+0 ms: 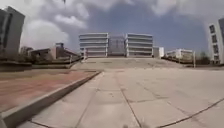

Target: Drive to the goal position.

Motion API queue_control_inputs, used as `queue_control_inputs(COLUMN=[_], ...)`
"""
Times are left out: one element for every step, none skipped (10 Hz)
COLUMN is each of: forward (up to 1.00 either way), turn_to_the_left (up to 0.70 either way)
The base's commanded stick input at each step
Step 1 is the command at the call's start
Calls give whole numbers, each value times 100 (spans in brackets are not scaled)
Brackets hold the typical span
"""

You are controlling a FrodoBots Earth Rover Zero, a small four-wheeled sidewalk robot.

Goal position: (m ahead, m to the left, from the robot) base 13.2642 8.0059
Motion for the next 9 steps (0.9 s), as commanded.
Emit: queue_control_inputs(forward=[100, 100, 100, 100, 100, 100, 100, 100, 100], turn_to_the_left=[0, 0, 0, 0, 0, 0, 0, 0, 0])
